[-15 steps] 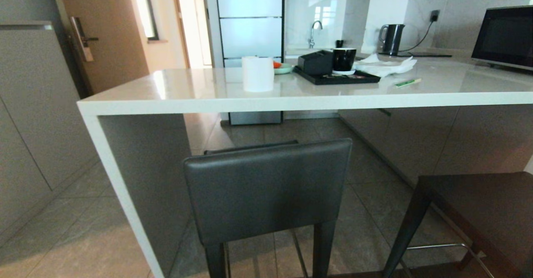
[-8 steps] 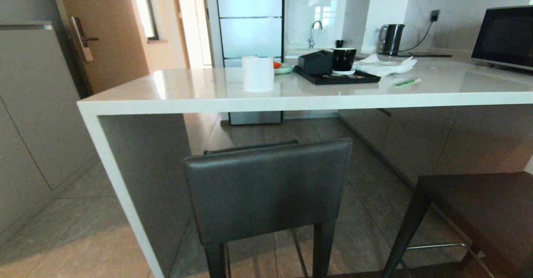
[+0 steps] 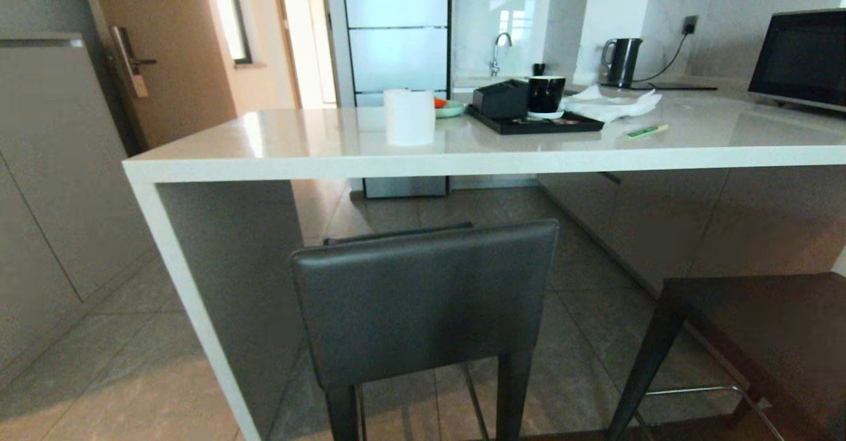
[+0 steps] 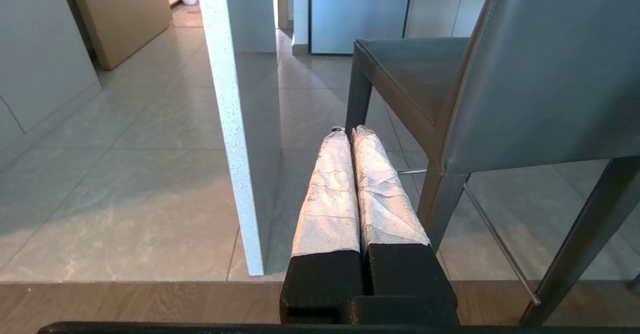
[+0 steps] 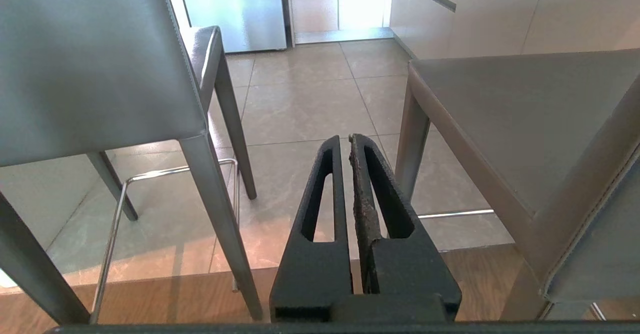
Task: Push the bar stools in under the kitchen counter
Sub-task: Pull the gray chair out from under the dining table
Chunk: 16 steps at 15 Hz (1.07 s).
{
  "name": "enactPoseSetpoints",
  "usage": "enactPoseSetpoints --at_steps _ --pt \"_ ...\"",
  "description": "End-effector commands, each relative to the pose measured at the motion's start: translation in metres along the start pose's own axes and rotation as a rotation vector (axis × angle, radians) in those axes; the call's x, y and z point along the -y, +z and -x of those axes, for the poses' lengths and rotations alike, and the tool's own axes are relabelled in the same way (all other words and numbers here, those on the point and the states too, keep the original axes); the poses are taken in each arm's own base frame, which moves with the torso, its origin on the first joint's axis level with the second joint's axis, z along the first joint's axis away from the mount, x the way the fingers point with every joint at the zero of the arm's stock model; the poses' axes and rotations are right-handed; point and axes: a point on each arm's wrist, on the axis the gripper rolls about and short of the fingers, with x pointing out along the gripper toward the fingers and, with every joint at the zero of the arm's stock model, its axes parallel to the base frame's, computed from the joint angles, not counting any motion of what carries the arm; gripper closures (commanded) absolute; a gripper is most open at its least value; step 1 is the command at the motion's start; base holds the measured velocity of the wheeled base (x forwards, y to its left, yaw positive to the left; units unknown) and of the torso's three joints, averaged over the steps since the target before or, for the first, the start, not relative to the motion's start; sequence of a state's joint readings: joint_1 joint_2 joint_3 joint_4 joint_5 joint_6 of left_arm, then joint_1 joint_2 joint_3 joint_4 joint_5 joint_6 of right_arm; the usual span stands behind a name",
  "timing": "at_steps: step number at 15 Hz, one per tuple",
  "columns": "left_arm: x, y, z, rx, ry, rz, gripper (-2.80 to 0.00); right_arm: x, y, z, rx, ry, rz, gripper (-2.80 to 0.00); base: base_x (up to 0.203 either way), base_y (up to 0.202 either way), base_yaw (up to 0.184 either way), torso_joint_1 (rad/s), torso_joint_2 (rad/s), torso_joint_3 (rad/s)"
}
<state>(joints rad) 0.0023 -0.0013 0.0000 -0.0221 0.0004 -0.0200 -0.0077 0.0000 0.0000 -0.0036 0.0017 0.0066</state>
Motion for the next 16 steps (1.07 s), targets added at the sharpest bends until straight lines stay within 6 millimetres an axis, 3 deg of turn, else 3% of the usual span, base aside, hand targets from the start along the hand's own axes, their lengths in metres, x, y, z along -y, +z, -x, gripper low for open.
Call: enactPoseSetpoints --at_steps 1,5,6,16 --pt "-0.0001 -0.0029 -0.0007 -0.01 0.002 -0.003 0.0 0.0 -0.0025 -0.0007 -0.008 0.001 0.006 0.0 0.0 0.0 0.0 0.0 0.0 0.0" --pt "-0.0001 -0.0028 -0.0008 -0.013 -0.001 0.0 0.0 0.0 -0.002 -0.0006 -0.007 0.001 0.007 0.0 0.0 0.0 0.0 0.0 0.0 0.0" --pt "0.0 -0.0033 -0.0006 -0.021 -0.002 -0.002 -2.8 0.0 -0.002 -0.0006 -0.007 0.0 0.005 -2.8 0.0 0.0 0.0 0.0 0.0 0.0" --pt "0.0 -0.002 -0.0003 -0.015 0.002 -0.011 -2.8 -0.0001 -0.0021 -0.0005 -0.006 0.003 0.016 -2.8 0.0 0.0 0.0 0.0 0.0 0.0"
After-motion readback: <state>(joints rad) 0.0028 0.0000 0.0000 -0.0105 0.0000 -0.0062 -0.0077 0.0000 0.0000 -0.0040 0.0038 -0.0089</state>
